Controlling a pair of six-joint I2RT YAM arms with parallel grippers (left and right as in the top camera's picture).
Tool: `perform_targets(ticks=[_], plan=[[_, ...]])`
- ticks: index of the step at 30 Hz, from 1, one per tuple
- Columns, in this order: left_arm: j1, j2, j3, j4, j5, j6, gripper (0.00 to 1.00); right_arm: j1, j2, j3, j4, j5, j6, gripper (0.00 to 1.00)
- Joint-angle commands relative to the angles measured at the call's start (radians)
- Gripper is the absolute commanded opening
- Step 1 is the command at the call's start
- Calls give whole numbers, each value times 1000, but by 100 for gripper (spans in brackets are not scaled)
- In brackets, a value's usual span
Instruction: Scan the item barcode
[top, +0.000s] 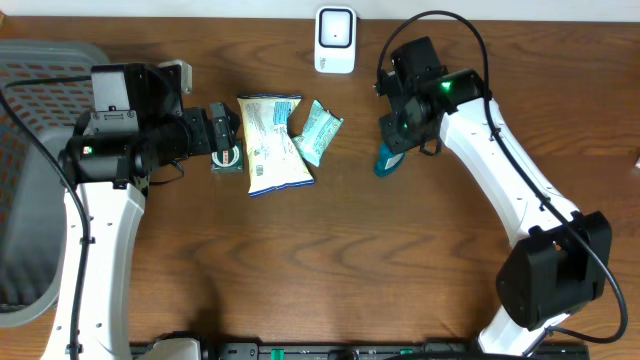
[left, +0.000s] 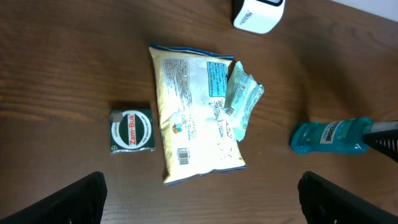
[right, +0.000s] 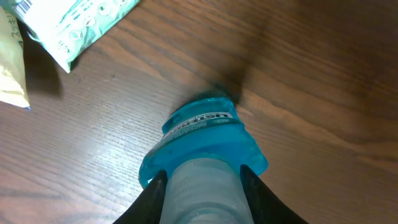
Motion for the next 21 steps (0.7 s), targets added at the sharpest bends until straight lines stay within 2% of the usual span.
perform_targets(ticks=[1, 7, 13, 21], plan=[[-1, 3, 2, 1, -7, 16, 98, -5, 2, -6, 20, -2, 51, 26], [-1, 3, 2, 1, -7, 16, 98, -5, 2, 5, 76, -3, 198, 25], [-1, 3, 2, 1, -7, 16, 97, -6, 2, 5, 111, -11, 426, 22], [-1, 3, 2, 1, -7, 16, 98, -6, 2, 5, 120, -58, 556, 20]])
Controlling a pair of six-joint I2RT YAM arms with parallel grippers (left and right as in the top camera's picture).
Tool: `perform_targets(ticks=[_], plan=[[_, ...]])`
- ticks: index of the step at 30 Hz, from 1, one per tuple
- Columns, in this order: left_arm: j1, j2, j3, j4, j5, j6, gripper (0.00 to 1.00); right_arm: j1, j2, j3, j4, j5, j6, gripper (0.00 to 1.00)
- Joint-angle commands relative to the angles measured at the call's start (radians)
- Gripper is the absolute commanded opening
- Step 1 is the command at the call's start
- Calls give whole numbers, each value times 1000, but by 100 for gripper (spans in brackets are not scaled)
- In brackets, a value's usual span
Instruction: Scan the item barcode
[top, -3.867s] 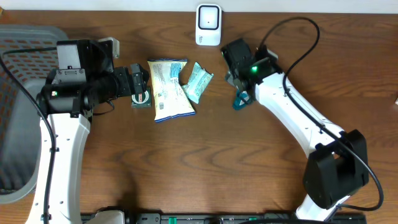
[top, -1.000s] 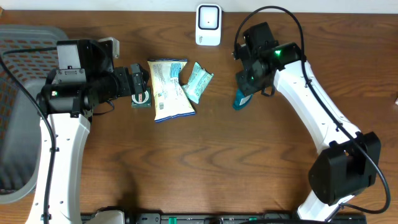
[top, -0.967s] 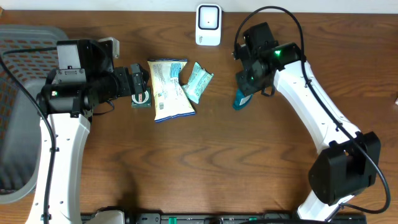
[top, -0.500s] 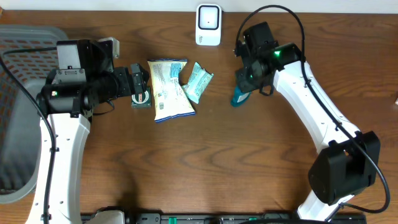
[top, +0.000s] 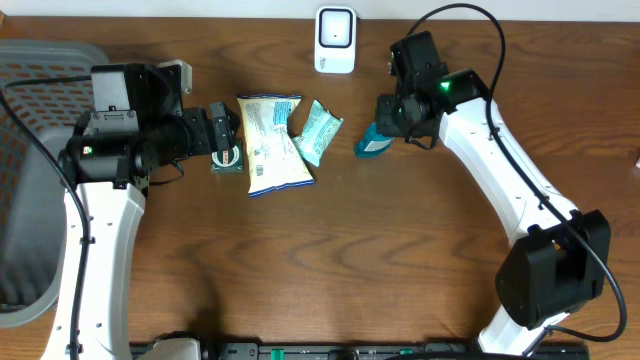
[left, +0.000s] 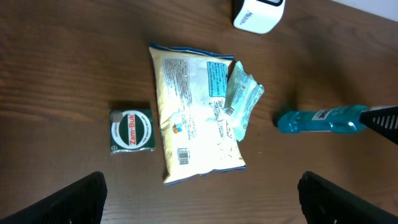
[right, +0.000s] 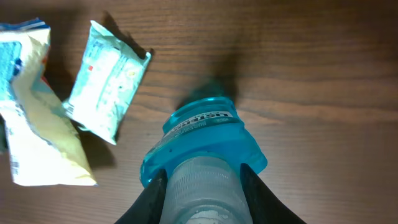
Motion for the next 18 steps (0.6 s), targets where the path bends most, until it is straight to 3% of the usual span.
perform_targets(ticks=[1, 8, 18], plan=[[-1, 3, 2, 1, -7, 16, 98, -6, -1, 6, 11, -23, 111, 20], [-1, 3, 2, 1, -7, 16, 98, -6, -1, 6, 23, -20, 170, 20], [-1, 3, 2, 1, -7, 16, 98, -4, -1, 7, 6, -20, 138, 20]])
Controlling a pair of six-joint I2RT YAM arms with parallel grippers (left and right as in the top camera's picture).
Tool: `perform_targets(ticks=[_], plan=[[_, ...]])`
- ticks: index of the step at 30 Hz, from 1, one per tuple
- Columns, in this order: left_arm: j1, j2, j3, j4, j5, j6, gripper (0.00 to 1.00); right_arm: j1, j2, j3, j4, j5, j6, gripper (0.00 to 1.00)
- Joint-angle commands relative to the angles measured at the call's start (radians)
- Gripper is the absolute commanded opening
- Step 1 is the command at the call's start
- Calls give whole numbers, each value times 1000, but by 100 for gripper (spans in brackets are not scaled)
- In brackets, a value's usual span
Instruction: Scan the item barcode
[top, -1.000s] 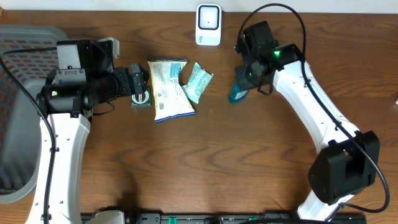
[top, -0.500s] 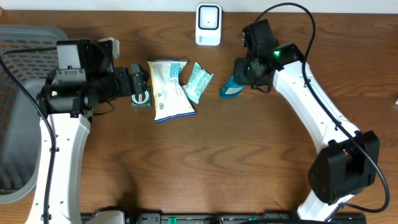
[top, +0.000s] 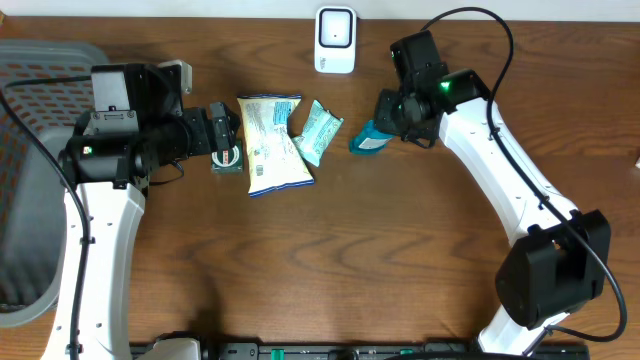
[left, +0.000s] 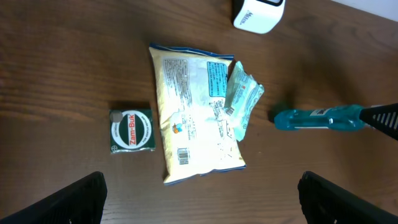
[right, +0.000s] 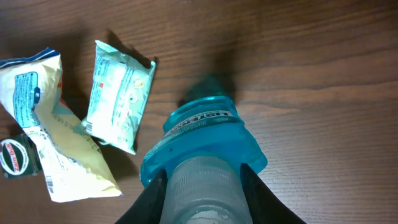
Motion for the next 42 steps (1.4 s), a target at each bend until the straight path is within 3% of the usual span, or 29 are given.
perform_targets(ticks=[1, 21, 42], plan=[[-1, 3, 2, 1, -7, 16, 98, -4, -1, 8, -8, -6, -5, 21], [-1, 3, 2, 1, -7, 16, 98, -3, -1, 27, -95, 80, -5, 27], [-1, 3, 2, 1, -7, 16, 98, 0, -1, 22, -29, 88, -31, 47]])
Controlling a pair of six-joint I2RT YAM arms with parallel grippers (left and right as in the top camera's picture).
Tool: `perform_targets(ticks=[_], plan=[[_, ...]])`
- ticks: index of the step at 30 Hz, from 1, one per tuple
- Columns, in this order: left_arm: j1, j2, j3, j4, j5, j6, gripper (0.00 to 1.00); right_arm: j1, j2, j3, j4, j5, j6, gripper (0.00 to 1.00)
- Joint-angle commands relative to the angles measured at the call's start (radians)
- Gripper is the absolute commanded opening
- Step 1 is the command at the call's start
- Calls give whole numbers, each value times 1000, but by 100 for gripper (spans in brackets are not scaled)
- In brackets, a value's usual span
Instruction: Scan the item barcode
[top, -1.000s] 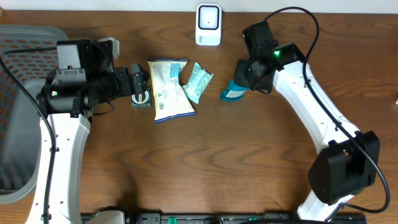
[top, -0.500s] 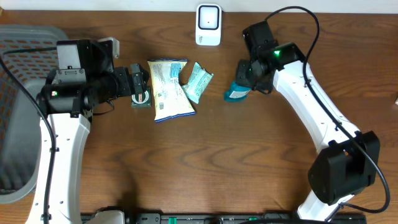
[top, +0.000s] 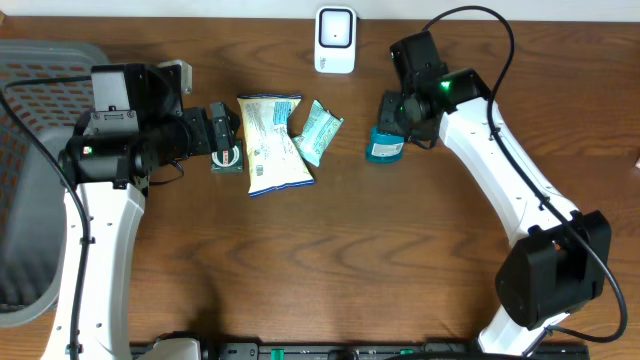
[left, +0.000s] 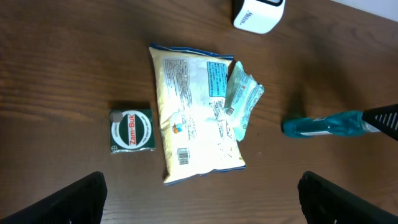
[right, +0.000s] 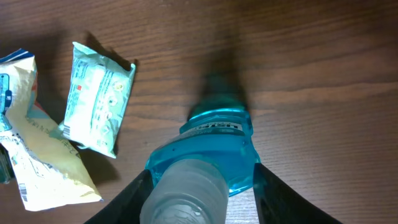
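Note:
A blue mouthwash bottle with a clear cap is at the right of the table's middle, its base toward the wood. My right gripper stands open around the cap, with a gap on the right side. In the left wrist view the bottle shows edge-on. The white scanner stands at the far edge of the table. My left gripper hangs open and empty over the left items.
A pale snack bag and a teal packet lie left of the bottle. Beside the bag sits a small green Zam-Buk box. A grey mesh basket fills the left edge.
The right fingers stand wider apart than before, no longer tight on the cap. The bottle has shifted a little to the right, away from the teal packet. The left arm is unchanged.
My right gripper was shut on the bottle's cap, right of the teal packet. Then it held the bottle tipped further left, near the packet, at two moments. Now the bottle is back to the right and the fingers have spread. The left arm stayed put.

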Motion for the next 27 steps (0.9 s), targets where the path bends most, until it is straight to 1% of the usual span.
perform_targets(ticks=[1, 5, 11, 14, 22, 25, 27], plan=[[-1, 3, 2, 1, -7, 16, 98, -1, -1, 15, 7, 17, -18, 47], [-1, 3, 2, 1, -7, 16, 98, -1, -1, 18, 29, 16, -22, 49], [-1, 3, 2, 1, -7, 16, 98, -1, -1, 60, 45, 17, -23, 59], [-1, 3, 2, 0, -7, 16, 98, -8, -1, 102, 53, 18, -61, 63], [-1, 3, 2, 1, -7, 16, 98, -70, -1, 199, 21, -15, -66, 60], [-1, 3, 2, 0, -7, 16, 98, -78, -1, 199, -18, -102, -140, 60], [-1, 3, 2, 1, -7, 16, 98, -76, -1, 199, -60, -159, -249, 61]])
